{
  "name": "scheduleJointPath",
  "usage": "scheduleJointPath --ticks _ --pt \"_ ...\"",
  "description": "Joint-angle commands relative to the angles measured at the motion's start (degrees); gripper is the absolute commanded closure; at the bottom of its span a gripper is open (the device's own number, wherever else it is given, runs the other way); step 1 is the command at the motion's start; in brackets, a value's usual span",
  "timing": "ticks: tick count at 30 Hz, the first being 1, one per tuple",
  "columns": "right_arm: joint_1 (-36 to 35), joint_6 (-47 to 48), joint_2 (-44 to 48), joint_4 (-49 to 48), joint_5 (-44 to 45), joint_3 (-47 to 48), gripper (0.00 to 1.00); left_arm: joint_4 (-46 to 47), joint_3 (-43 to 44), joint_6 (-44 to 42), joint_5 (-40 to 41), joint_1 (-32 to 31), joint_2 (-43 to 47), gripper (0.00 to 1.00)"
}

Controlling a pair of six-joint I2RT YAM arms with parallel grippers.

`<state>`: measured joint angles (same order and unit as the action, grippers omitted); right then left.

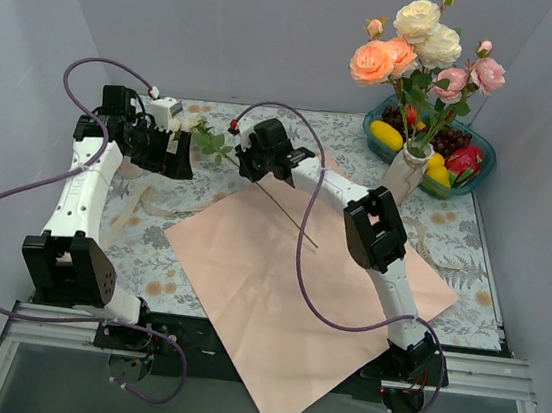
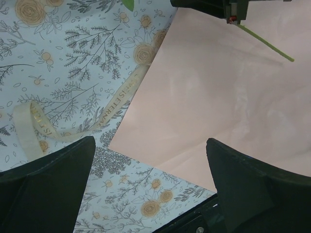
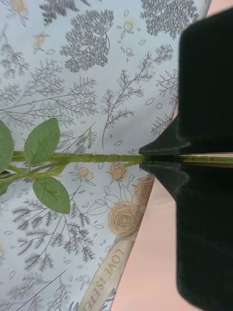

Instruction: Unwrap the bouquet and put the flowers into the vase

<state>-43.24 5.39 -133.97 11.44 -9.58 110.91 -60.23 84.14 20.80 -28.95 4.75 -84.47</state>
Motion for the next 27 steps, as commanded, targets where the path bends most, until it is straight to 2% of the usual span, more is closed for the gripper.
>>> scheduleJointPath --ticks 1,9,13,15,18,20,23,27 --pt "-0.35 -0.2 8.97 1.12 -0.52 5.97 0.99 -1.12 2.17 -0.23 -0.93 0.26 5.1 0.02" --pt "-1.4 2.61 24.36 1.75 2.46 7.47 0.99 -4.46 2.7 -2.51 -5.32 0.26 9.84 0.02" --pt "-1.4 3.57 32.52 0.87 3.43 10.02 0.99 -9.64 5.07 -4.98 -6.73 0.26 7.65 0.02" --pt "-1.4 3.93 35.87 -1.5 3.17 9.33 0.99 -8.42 4.64 -4.37 -5.86 0.34 7.82 0.02" --pt "-1.4 4.89 44.83 -7.98 3.34 2.31 0.99 -4.12 2.44 -2.78 -3.49 0.26 9.49 0.02" --pt "-1.4 6.38 52.12 -13.69 4.74 -2.35 0.99 -3.5 2.17 -2.69 -3.31 0.26 9.41 0.02" --pt "-1.4 8.66 60.21 -16.79 8.25 -8.16 0.99 -3.85 2.7 -2.69 -3.13 0.26 8.09 0.02" --pt "-1.32 15.42 69.0 -23.29 22.28 -16.5 0.99 -3.85 3.75 -2.25 -3.48 0.34 6.77 0.02"
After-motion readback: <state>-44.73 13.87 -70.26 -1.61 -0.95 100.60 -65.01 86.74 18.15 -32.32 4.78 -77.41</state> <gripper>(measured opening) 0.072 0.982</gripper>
